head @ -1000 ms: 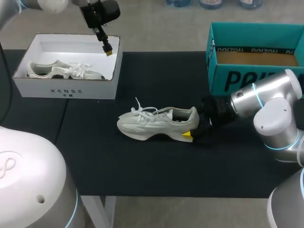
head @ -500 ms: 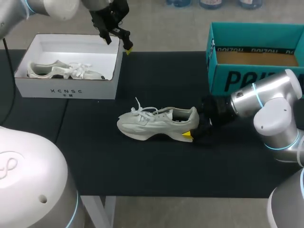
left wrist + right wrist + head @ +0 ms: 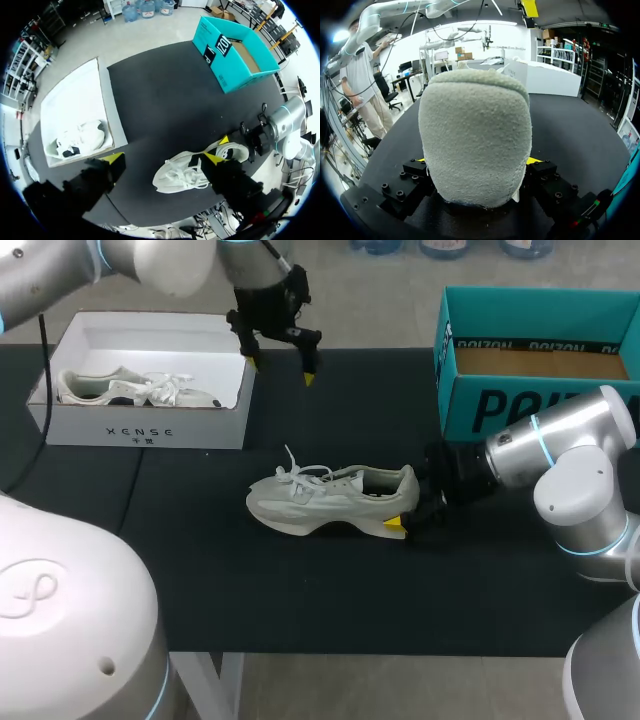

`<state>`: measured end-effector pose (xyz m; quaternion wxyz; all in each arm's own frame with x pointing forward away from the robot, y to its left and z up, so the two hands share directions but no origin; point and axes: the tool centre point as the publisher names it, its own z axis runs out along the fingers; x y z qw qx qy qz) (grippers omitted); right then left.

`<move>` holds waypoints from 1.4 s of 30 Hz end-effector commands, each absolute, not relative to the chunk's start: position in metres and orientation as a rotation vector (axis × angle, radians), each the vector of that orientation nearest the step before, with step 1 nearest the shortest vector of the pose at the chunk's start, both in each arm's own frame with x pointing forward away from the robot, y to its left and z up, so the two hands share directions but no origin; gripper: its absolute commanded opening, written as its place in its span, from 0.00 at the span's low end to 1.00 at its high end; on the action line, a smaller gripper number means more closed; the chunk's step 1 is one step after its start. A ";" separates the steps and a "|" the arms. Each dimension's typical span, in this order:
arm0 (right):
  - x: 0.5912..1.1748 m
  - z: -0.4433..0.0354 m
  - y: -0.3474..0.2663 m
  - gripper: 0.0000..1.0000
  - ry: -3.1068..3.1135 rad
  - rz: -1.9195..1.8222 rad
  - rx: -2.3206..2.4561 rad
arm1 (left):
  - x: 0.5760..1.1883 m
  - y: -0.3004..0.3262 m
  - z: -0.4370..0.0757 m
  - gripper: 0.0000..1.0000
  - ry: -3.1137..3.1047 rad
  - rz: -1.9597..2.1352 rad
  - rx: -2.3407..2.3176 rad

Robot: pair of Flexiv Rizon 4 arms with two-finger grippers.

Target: Take the shoe out of the shoebox, open the shoe tongue, remove and reinsert the insole, then place the shoe into the shoebox

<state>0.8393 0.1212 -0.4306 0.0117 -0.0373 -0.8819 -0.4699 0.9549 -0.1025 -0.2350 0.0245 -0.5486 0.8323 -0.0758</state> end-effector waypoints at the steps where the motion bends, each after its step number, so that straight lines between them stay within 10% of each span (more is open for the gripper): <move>1: 0.839 -0.436 0.125 0.00 -2.751 -1.464 -0.117 | 0.945 -0.118 -0.238 1.00 2.505 -0.219 -1.748; 42: 0.839 -0.436 0.125 0.00 -2.751 -1.464 -0.117 | 0.894 -0.226 -0.269 1.00 2.604 0.047 -1.824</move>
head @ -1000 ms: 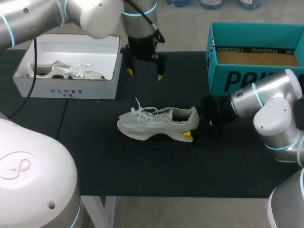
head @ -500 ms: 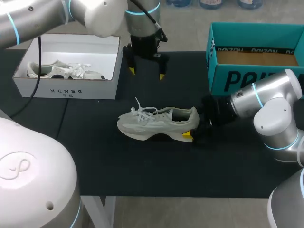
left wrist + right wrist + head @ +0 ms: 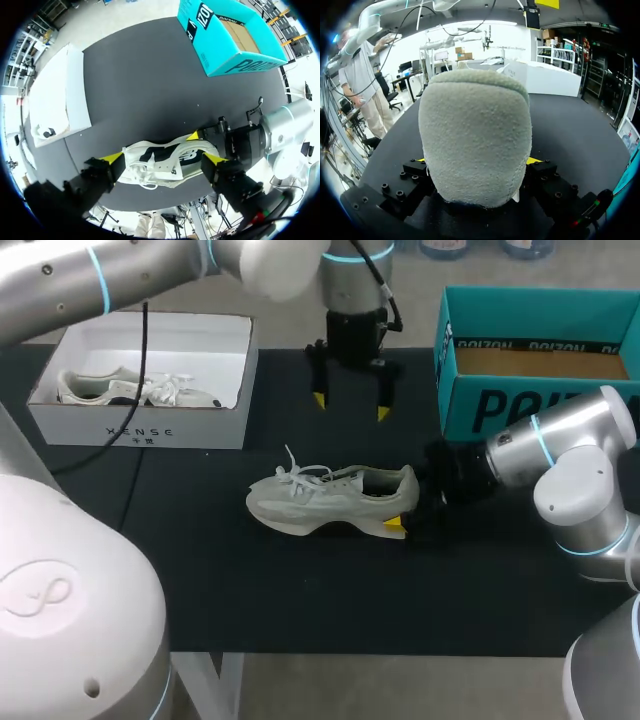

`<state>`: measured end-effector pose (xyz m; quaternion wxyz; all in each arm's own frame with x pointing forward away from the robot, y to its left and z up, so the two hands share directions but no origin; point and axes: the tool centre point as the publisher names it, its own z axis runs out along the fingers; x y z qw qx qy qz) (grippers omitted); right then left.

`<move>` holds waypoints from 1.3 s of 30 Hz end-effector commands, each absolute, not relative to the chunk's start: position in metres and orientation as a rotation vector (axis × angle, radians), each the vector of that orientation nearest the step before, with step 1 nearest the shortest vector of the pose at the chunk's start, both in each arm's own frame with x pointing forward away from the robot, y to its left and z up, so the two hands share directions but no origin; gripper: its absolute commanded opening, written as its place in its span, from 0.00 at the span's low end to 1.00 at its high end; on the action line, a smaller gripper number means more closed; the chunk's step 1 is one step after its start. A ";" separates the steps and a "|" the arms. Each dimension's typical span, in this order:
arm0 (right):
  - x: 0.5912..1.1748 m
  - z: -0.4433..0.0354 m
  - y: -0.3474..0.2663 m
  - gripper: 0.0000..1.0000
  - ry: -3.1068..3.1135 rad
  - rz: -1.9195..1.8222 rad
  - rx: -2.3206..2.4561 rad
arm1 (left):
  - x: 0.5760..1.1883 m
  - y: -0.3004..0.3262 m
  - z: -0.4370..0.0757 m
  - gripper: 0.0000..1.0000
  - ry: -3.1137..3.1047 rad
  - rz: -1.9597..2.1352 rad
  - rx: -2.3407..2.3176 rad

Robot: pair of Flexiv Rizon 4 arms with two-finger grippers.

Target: Take the shoe out of the shoebox, open the shoe tongue, remove and reinsert the insole, then place the shoe into the shoebox

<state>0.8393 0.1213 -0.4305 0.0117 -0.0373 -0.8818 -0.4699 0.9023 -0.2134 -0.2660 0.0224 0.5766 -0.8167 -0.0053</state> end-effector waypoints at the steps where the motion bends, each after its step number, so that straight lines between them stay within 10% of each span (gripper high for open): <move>1: 0.839 -0.436 0.125 0.00 -2.751 -1.464 -0.117 | 0.890 -0.227 -0.271 1.00 -2.550 -0.060 1.775; 37: 0.839 -0.436 0.125 0.00 -2.751 -1.464 -0.117 | 0.832 -0.200 -0.344 0.99 -2.365 -0.346 2.154; 39: 0.839 -0.436 0.125 0.00 -2.751 -1.464 -0.117 | 0.831 -0.197 -0.342 0.54 -2.355 -0.349 2.187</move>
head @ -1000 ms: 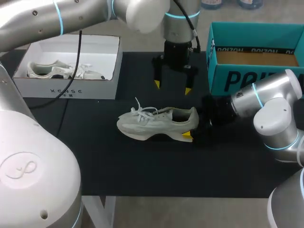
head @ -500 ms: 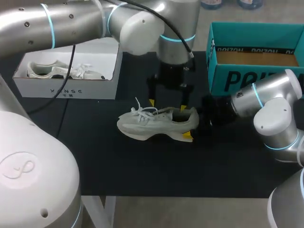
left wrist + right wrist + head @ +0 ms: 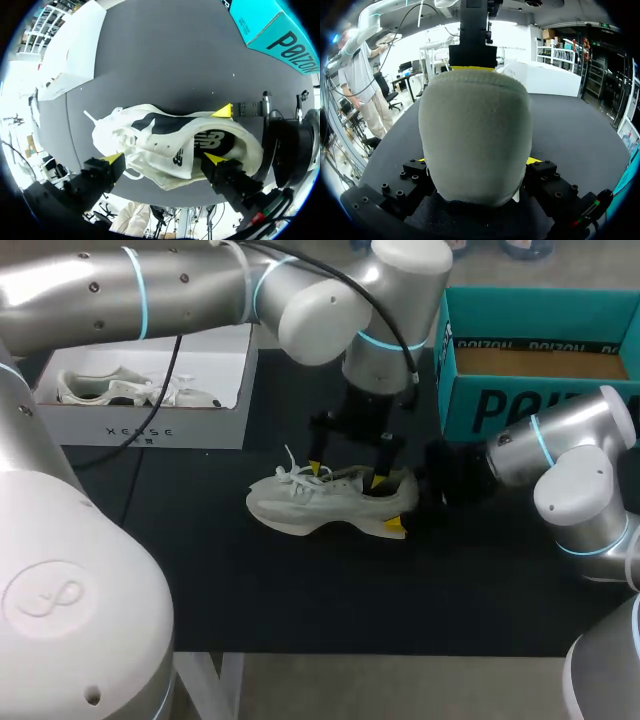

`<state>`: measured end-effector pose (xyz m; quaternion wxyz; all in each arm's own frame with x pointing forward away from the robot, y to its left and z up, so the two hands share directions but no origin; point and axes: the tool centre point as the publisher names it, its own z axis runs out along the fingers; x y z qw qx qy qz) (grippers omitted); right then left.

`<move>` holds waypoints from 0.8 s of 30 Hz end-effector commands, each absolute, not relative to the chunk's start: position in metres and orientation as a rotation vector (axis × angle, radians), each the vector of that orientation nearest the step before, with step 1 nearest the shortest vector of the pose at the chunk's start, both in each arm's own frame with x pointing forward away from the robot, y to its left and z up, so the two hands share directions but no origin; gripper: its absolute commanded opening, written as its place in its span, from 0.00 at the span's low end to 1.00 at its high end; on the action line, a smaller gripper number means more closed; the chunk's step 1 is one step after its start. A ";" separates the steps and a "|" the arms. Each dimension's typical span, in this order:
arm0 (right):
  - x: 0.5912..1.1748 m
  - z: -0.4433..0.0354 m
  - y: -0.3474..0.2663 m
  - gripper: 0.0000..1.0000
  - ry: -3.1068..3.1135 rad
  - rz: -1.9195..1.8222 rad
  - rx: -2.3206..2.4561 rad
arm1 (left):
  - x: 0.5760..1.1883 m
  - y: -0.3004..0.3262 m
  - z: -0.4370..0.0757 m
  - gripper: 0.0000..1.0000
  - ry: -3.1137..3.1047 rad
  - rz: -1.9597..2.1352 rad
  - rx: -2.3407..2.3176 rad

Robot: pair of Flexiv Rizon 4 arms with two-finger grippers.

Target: Take the shoe out of the shoebox, open the shoe tongue, remove and reinsert the insole, then place the shoe into the shoebox

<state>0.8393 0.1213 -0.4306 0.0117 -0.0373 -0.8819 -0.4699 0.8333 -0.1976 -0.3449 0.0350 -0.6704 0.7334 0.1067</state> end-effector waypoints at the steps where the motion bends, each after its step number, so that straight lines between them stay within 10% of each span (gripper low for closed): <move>1: 0.839 -0.436 0.125 0.00 -2.751 -1.464 -0.117 | 0.829 -0.195 -0.340 0.44 2.212 0.324 -2.071; 5: 0.839 -0.436 0.125 0.00 -2.751 -1.464 -0.117 | 0.825 -0.189 -0.330 0.00 2.200 0.320 -2.075; 24: 0.839 -0.436 0.125 0.00 -2.751 -1.464 -0.117 | 0.814 -0.170 -0.322 0.00 2.216 -0.042 -2.257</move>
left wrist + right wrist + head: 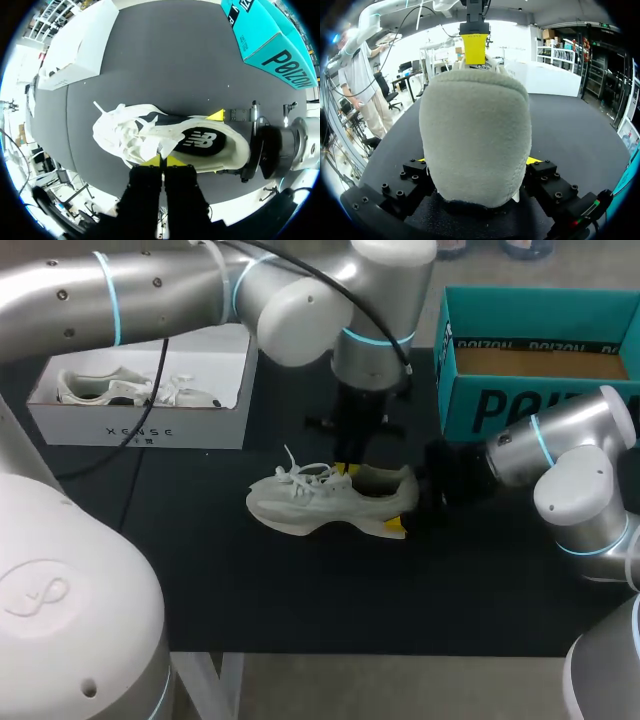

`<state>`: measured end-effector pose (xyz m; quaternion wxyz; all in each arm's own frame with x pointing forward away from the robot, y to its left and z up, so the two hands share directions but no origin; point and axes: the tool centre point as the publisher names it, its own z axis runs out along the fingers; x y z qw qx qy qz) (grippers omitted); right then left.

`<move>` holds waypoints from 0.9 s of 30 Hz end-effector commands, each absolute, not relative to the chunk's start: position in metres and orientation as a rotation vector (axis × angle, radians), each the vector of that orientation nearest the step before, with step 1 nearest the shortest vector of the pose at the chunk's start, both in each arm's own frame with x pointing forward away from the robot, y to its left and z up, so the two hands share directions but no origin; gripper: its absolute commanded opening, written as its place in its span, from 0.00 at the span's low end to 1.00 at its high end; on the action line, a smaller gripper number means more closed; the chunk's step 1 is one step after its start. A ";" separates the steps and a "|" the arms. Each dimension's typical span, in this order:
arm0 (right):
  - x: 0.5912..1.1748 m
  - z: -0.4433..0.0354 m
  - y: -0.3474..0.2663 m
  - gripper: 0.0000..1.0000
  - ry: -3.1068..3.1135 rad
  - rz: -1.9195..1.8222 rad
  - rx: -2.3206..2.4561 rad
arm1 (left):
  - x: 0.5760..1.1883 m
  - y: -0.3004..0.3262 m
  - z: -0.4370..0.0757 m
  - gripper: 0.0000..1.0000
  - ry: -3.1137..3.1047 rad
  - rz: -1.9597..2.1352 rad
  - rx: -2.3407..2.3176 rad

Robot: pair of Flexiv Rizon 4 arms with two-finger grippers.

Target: Take the shoe out of the shoebox, open the shoe tongue, remove and reinsert the insole, then place the shoe into the shoebox

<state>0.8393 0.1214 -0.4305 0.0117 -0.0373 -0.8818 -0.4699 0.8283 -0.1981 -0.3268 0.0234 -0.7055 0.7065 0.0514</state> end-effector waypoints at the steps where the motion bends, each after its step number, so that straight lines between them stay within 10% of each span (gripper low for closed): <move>1: 0.839 -0.436 0.125 0.00 -2.751 -1.464 -0.117 | 0.812 -0.166 -0.320 0.00 2.202 -0.060 -2.270; 27: 0.839 -0.436 0.125 0.00 -2.751 -1.464 -0.117 | 0.797 -0.102 -0.311 0.00 2.009 -0.102 -2.256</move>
